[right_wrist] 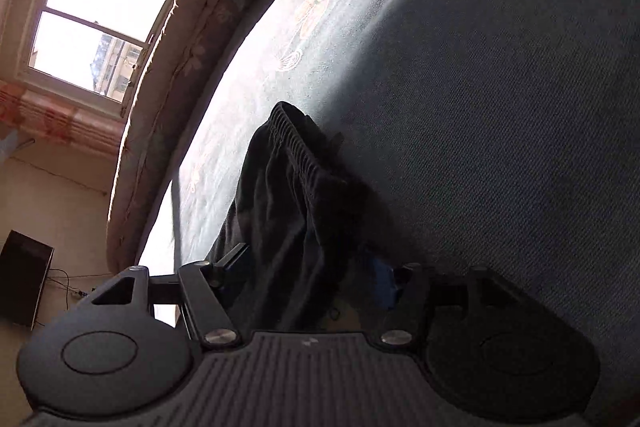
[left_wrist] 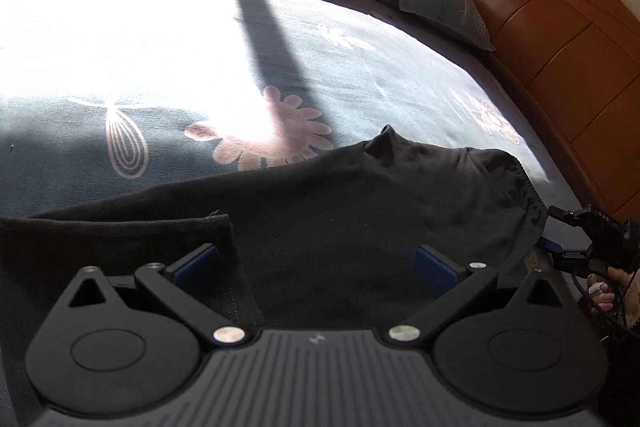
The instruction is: Fold clothes
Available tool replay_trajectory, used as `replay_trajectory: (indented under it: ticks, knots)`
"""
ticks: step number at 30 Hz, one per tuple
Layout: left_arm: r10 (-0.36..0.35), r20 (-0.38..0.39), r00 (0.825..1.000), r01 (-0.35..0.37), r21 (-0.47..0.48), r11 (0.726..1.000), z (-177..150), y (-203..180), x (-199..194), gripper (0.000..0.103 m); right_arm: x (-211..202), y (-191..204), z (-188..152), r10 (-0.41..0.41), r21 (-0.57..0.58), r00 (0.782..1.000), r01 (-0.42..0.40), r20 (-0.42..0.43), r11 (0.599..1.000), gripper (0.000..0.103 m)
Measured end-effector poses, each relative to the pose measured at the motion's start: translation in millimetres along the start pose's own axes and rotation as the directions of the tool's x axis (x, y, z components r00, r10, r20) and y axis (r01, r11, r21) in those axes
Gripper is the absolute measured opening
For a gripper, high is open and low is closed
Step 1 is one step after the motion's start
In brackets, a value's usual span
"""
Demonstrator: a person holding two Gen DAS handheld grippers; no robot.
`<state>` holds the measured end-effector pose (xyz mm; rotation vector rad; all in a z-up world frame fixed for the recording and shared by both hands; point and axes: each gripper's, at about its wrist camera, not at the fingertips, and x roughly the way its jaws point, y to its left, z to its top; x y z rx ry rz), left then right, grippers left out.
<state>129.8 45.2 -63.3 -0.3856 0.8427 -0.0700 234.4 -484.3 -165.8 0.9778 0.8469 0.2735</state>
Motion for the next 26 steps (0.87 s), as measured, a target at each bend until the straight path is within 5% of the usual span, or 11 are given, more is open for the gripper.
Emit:
replay_trajectory:
  ticks: [15,20,26]
  knots:
    - [-0.101,-0.014,0.995,0.102,0.046,0.994,-3.6,-48.3,12.0,0.102,24.5,6.7,-5.0,0.034,0.047,0.999,-0.036,0.038,0.998,0.078]
    - [-0.122,-0.020,0.992,0.122,0.022,0.992,-7.5,-54.1,15.3,0.102,35.8,8.8,4.9,0.060,-0.018,0.992,-0.059,0.107,0.998,0.080]
    - [-0.121,-0.029,0.992,0.121,0.023,0.992,-11.4,-56.1,16.9,0.102,31.4,1.1,-0.8,0.102,0.051,0.979,-0.113,0.177,0.992,0.080]
